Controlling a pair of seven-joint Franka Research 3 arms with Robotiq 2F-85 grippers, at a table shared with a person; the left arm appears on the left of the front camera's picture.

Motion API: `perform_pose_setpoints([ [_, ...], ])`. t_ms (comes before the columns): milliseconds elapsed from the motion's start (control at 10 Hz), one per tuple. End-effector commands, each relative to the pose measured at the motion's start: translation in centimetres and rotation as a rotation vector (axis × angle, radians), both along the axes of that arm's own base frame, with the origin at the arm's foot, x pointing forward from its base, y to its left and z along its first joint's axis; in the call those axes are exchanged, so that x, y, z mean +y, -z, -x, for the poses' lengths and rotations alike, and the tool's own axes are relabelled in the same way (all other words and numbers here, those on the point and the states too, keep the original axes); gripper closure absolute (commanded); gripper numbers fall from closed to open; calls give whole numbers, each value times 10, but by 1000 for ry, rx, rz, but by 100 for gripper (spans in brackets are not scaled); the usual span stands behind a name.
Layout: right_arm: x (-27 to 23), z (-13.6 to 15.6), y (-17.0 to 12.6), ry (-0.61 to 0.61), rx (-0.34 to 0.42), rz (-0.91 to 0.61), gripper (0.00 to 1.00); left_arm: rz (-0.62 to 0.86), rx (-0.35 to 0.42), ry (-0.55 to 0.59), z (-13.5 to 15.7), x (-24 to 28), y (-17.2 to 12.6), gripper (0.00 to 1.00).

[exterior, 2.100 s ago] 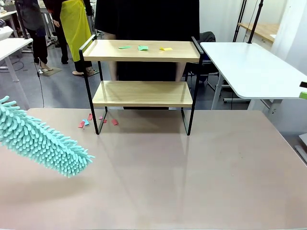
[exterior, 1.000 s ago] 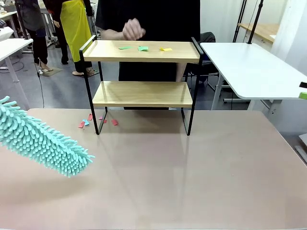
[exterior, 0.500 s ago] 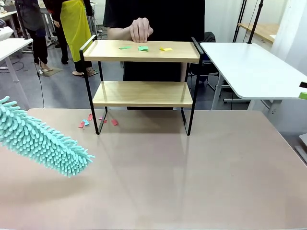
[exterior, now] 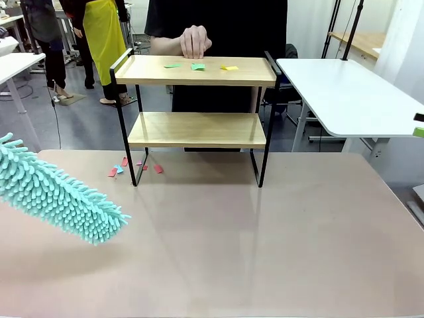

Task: Clean the shelf.
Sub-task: Clean the specific section of the Shelf indicated by the human with the Duster.

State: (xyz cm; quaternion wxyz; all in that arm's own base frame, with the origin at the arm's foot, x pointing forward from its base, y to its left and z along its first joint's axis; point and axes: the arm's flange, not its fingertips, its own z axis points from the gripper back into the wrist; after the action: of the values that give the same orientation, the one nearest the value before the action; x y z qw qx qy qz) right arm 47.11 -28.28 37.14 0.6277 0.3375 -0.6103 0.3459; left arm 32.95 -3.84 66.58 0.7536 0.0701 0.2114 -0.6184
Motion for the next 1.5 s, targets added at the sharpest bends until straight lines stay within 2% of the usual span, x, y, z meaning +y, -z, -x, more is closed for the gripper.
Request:
perform_pose_setpoints([
  [0, 4, 1, -7, 3, 26, 22, 0, 14, -1, -10, 3, 1, 1, 86],
  [500, 4, 1, -7, 3, 26, 22, 0, 0, 0, 0, 0, 0, 0, 86],
  [600, 4, 1, -7, 3, 26, 22, 0, 97, -30, -49, 1, -3, -12, 86],
  [700, 4, 1, -7, 3, 26, 22, 0, 230, -57, 27, 3, -6, -27, 86],
  [800, 4, 1, -7, 3, 26, 22, 0, 335, -77, 30, 1, -7, -41, 86],
  [1100, 4, 1, -7, 3, 26, 22, 0, 678, -119, -87, -12, -43, -76, 86],
  [1400, 4, 1, -7, 3, 26, 22, 0, 922, -165, -212, -15, -87, -106, 86],
])
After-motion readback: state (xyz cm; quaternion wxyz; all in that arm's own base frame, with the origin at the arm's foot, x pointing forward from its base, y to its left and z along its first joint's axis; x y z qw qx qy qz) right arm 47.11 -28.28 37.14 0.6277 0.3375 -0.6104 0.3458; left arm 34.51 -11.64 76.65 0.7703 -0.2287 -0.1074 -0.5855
